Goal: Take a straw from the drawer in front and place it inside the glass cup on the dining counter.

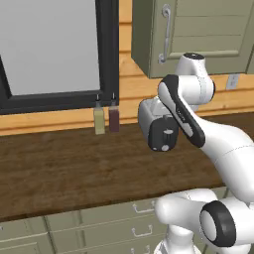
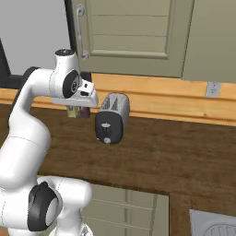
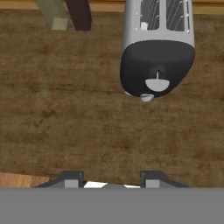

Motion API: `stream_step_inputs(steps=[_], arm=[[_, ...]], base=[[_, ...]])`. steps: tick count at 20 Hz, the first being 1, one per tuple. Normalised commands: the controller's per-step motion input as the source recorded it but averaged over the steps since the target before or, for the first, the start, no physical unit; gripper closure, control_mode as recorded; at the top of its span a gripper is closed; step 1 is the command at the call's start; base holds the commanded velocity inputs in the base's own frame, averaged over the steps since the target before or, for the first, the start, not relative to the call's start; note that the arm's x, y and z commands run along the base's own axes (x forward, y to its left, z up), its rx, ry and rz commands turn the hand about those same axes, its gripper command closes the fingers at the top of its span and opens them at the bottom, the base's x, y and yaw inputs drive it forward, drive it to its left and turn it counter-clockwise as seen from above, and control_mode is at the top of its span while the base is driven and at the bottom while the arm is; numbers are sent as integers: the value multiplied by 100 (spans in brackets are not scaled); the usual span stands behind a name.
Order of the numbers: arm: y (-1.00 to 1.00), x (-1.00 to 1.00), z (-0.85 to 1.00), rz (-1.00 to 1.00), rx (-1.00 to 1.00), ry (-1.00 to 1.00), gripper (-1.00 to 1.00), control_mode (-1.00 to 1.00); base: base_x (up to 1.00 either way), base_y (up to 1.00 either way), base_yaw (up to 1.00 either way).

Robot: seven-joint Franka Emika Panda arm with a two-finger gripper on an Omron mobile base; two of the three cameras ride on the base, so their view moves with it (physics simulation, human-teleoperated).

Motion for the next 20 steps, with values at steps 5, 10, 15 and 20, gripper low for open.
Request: stream_step_inputs(steps=[5, 10, 15, 20], arm=[[0, 0, 0, 0, 0, 0, -100, 100], [0, 0, 0, 0, 0, 0, -100, 100], [0, 0, 0, 0, 0, 0, -100, 100], [0, 0, 0, 0, 0, 0, -100, 100]], base=[[-51, 0, 0], [-87, 23, -9], [-12, 83, -40], [0, 82, -56]])
